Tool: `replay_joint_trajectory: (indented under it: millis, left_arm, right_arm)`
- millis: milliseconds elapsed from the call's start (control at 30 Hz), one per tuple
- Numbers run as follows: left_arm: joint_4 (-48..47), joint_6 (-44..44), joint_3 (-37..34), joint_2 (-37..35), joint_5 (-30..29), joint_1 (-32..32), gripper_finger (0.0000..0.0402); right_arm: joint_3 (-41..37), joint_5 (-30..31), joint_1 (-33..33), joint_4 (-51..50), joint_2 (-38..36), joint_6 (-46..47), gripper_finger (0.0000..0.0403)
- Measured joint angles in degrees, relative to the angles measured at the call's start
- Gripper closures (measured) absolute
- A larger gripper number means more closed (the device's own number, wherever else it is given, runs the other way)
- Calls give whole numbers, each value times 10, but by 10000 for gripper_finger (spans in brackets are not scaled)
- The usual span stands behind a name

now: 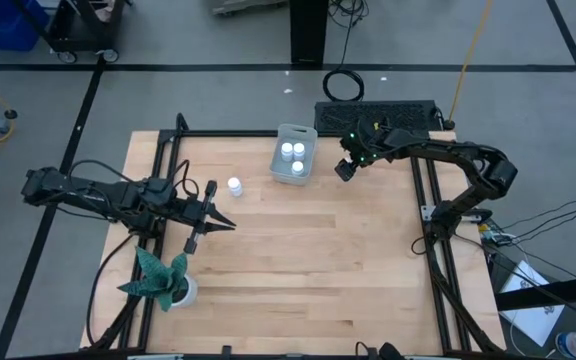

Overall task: Pick and place pill bottles into a basket
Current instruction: Put the white medicine bottle into the gray bin

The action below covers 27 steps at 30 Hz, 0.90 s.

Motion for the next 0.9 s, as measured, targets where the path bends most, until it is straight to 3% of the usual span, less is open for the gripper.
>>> replay_joint_trajectory:
  millis: [667, 900]
  left_arm:
    - [-2, -1, 0, 0, 0, 1, 366]
    - [-5, -1, 0, 0, 0, 2, 366]
  right_arm:
    - [1, 25, 6, 0, 42, -5, 136]
    - [1, 25, 6, 5, 45, -11, 192]
